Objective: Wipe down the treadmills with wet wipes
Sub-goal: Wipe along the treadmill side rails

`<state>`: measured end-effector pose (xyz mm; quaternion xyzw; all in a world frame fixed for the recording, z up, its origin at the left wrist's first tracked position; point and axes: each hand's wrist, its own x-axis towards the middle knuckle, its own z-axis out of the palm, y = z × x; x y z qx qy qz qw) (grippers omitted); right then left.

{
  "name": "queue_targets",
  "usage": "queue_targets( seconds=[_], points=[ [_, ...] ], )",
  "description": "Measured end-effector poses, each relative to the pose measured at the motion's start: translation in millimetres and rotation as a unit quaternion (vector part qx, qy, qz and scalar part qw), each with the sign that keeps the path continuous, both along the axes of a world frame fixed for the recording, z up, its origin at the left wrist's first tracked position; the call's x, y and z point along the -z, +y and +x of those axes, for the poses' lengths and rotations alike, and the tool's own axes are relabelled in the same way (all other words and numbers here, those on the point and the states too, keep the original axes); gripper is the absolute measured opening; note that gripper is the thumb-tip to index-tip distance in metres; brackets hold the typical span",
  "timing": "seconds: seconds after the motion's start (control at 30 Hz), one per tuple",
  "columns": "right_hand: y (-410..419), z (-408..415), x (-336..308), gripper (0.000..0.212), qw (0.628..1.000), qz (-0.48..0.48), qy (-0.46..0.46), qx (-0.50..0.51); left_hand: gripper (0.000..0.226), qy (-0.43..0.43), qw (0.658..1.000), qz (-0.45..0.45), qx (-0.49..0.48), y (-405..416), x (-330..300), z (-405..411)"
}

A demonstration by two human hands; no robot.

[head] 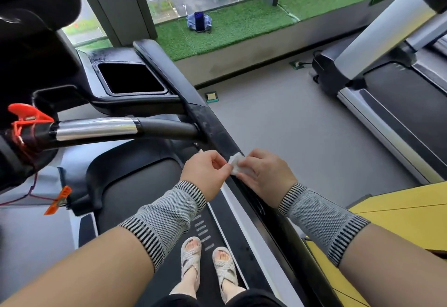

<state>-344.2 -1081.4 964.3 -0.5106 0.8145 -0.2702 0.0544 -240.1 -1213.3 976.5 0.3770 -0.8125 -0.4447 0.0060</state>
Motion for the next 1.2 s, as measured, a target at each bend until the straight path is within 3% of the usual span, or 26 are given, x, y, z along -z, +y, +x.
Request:
queue_targets(
  seconds=[0.1,0.23,0.33,0.5,0.63,0.8,1.0,1.13,1.2],
  points=[
    [-25.8,-2.8,-6.3,0.008,1.0,-0.021,-0.012,-0.007,0.017,-0.007,0.999,-0.034,-0.009,-5.9,1.7,6.1],
    [-26.8,-8.7,-4.9,0.023,0.999,-0.019,0.004,-0.029,0.005,0.003,0.998,-0.056,-0.011,-11.0,3.4,12.0],
    [-1.1,-4.0,-2.4,0.028,0.999,-0.01,0.008,-0.052,0.017,0.023,0.997,-0.069,0.0,-13.1,8.0,17.5],
    [-55.3,-12.2,-8.3,0.035,0.999,-0.039,0.007,-0.027,0.026,0.042,0.997,-0.064,-0.007,-11.5,11.0,14.2],
    [-10.6,-5.7,-6.2,0.026,0.999,-0.022,-0.026,-0.039,0.03,0.06,0.995,-0.073,-0.01,-17.9,10.7,14.0],
    [-64.7,-22.0,-6.9,0.025,1.0,-0.012,-0.004,-0.014,0.033,0.086,0.993,-0.082,-0.006,-21.9,12.3,10.6],
    [-23.0,-15.8,-9.5,0.03,0.999,-0.002,-0.033,-0.04,0.035,0.093,0.988,-0.122,0.035,-29.8,13.6,14.8],
    [-81.4,-34.5,-13.4,0.013,0.998,0.055,-0.04,-0.017,0.036,0.076,0.988,-0.127,0.043,-27.8,13.0,13.0],
    [-67.2,-36.1,-10.6,0.009,0.998,0.051,-0.036,-0.021,0.037,0.074,0.988,-0.128,0.048,-28.9,11.4,12.1]
  ],
)
